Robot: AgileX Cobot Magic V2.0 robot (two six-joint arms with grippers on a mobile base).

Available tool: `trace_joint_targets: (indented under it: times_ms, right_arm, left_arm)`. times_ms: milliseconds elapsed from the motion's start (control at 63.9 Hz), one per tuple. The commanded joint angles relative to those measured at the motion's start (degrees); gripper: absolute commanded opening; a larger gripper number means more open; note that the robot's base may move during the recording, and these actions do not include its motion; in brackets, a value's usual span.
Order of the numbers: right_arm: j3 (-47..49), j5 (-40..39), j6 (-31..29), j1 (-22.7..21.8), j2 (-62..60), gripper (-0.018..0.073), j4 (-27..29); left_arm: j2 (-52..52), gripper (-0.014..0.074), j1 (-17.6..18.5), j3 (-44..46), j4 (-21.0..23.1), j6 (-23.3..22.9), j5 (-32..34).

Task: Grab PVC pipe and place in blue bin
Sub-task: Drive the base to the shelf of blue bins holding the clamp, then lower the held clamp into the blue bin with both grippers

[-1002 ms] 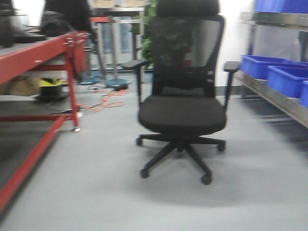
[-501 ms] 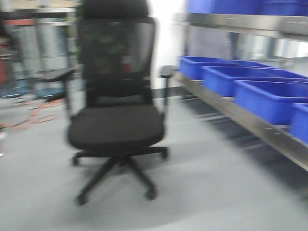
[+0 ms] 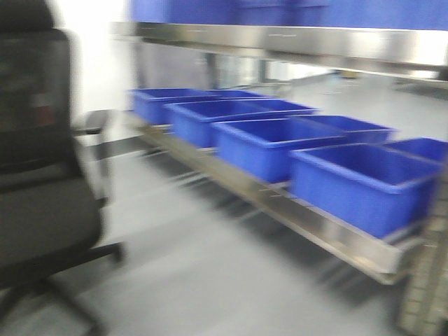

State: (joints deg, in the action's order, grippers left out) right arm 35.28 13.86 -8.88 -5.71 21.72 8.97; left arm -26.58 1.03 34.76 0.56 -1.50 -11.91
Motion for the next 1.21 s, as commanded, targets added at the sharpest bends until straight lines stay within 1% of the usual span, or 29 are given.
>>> trace_joint_targets:
  times_ms: [0, 1190]
  right_arm:
    - [-0.06, -1.46, -0.27, 0.1, -0.17, -0.0162, -0.04]
    - [-0.06, -1.46, -0.27, 0.1, -0.17, -0.0162, -0.04]
  left_arm:
    - [0.39, -0.0111, -0.14, 0.1, 0.15, -0.52, 1.39]
    - [0.39, -0.0111, -0.14, 0.1, 0.15, -0.52, 1.39]
